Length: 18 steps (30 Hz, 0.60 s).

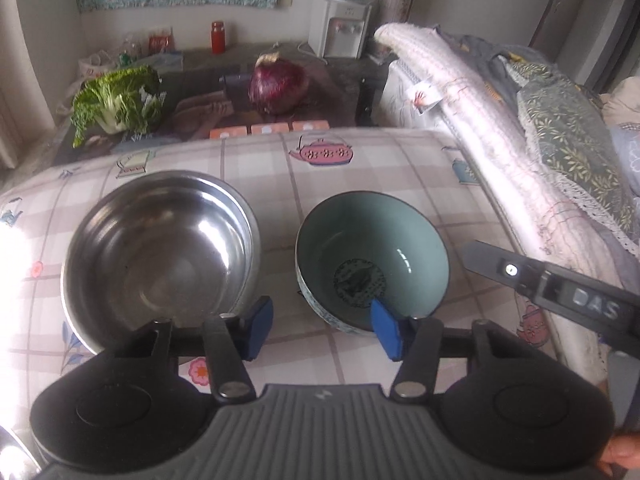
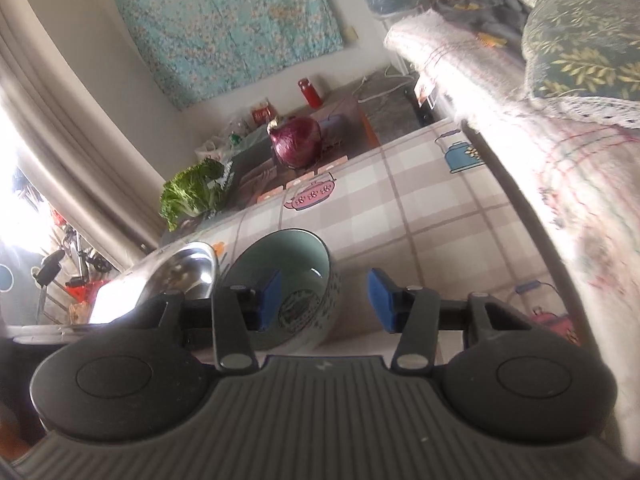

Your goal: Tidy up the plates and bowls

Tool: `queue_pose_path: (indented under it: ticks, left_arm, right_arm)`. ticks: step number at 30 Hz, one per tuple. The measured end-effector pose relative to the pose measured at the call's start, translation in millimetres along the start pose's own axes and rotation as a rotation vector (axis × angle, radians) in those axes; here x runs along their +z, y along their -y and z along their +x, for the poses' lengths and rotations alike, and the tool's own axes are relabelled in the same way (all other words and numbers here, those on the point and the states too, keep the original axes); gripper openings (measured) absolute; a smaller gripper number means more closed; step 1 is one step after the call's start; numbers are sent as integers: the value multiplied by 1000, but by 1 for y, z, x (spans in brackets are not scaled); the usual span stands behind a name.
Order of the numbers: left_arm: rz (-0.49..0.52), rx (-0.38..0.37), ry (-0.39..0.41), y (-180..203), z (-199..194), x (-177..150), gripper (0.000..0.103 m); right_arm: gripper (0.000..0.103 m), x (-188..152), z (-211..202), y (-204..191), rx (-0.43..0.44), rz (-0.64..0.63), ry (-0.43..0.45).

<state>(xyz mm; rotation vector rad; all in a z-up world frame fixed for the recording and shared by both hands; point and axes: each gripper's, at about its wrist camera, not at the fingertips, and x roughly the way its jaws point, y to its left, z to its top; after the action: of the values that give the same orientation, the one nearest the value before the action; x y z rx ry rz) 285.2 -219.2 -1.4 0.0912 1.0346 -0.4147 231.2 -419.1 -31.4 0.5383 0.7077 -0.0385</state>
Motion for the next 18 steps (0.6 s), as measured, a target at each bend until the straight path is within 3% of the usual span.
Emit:
queue_pose_path:
  ticks: [4, 11, 18]
  left_arm:
    - [-8, 3, -20, -1, 11, 2, 43]
    - [-6, 17, -30, 3, 23, 5, 25]
    - [19, 24, -35, 11, 18, 0, 25]
  right_arm:
    - [28, 5, 24, 0, -14, 1, -37]
    - [14, 2, 49, -2, -22, -19, -69]
    - [11, 0, 43, -4, -19, -43, -81]
